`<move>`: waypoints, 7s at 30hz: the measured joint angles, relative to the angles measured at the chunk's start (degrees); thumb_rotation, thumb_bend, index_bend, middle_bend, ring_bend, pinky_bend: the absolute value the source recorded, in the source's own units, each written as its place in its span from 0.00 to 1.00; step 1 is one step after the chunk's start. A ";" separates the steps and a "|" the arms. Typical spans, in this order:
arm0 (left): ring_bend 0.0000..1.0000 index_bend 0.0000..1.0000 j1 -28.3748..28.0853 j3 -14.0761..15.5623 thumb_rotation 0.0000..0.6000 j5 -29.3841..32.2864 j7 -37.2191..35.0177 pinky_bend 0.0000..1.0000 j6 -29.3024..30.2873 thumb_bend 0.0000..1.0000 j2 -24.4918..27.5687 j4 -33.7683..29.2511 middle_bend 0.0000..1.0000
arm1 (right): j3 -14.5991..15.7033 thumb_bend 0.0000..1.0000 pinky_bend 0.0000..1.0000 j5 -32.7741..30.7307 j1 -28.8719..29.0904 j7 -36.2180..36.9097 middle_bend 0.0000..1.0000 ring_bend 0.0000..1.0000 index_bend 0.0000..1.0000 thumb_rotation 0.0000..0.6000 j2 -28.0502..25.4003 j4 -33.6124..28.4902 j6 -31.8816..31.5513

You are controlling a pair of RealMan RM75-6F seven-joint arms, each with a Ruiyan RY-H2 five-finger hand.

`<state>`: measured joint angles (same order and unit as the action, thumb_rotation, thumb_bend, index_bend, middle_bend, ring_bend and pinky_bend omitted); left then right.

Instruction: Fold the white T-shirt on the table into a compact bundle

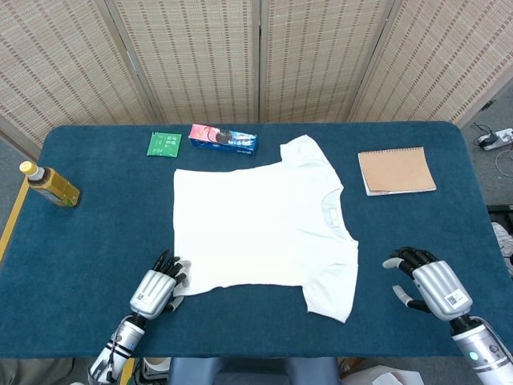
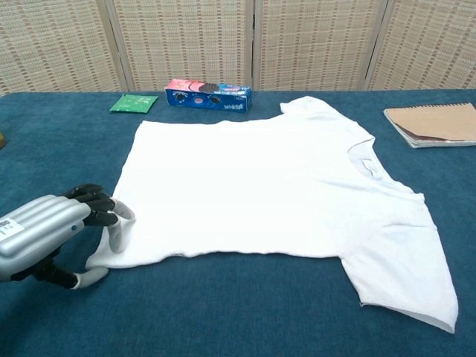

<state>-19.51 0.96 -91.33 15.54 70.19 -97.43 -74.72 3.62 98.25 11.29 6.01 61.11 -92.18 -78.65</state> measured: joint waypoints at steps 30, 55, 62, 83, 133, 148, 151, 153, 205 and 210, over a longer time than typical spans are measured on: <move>0.16 0.65 -0.26 1.01 1.00 0.98 -2.51 0.00 0.81 0.52 0.92 -1.50 0.25 | 3.45 0.05 0.22 10.09 3.45 -6.09 0.27 0.18 0.44 1.00 11.86 17.87 1.92; 0.16 0.64 0.06 1.27 1.00 1.69 -3.86 0.00 1.21 0.52 1.26 -1.95 0.25 | 3.87 0.05 0.20 9.24 8.90 -2.03 0.27 0.18 0.45 1.00 25.00 34.31 3.95; 0.16 0.64 0.00 1.11 1.00 1.77 -3.96 0.00 1.31 0.52 1.23 -1.81 0.25 | 4.05 0.09 0.20 8.98 9.91 -1.48 0.27 0.18 0.45 1.00 26.74 35.98 3.82; 0.16 0.65 -0.15 0.80 1.00 2.00 -4.83 0.00 1.50 0.52 1.41 -1.33 0.25 | 5.83 0.41 0.20 9.87 10.78 2.17 0.37 0.20 0.63 1.00 30.18 41.68 -0.66; 0.20 0.69 9.00 7.47 1.00 -1.75 -18.45 0.00 11.68 0.56 27.10 -23.92 0.31 | 11.59 0.51 0.20 12.24 11.83 17.54 0.47 0.25 0.78 1.00 6.42 2.02 -6.06; 0.20 0.68 14.96 13.22 1.00 -9.29 -15.87 0.00 16.44 0.56 32.74 -30.45 0.31 | 16.60 0.55 0.20 15.71 7.78 22.58 0.49 0.26 0.80 1.00 -3.44 -4.30 -10.33; 0.20 0.68 15.77 14.20 1.00 -10.34 -15.70 0.00 16.75 0.56 33.85 -31.32 0.31 | 17.62 0.56 0.21 16.55 7.06 23.50 0.49 0.26 0.80 1.00 -5.31 -5.27 -10.87; 0.20 0.68 16.16 14.93 1.00 -11.14 -15.75 0.00 16.85 0.56 34.73 -31.84 0.31 | 18.39 0.57 0.22 17.22 6.58 24.16 0.50 0.27 0.81 1.00 -6.57 -6.12 -11.17; 0.19 0.67 1.54 -0.92 1.00 3.74 -2.67 0.00 -4.27 0.56 26.66 -20.01 0.31 | 4.19 0.59 0.23 4.63 9.26 7.50 0.49 0.28 0.83 1.00 2.50 -8.37 7.37; 0.19 0.67 -1.16 -2.12 1.00 3.79 -1.78 0.00 -6.56 0.56 25.11 -17.94 0.31 | 2.86 0.59 0.23 3.68 10.41 4.65 0.49 0.28 0.83 1.00 3.30 -8.03 9.03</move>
<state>-20.67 -1.17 -87.54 13.75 63.63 -72.32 -92.66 6.48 101.92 21.70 10.65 64.41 -100.21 -69.62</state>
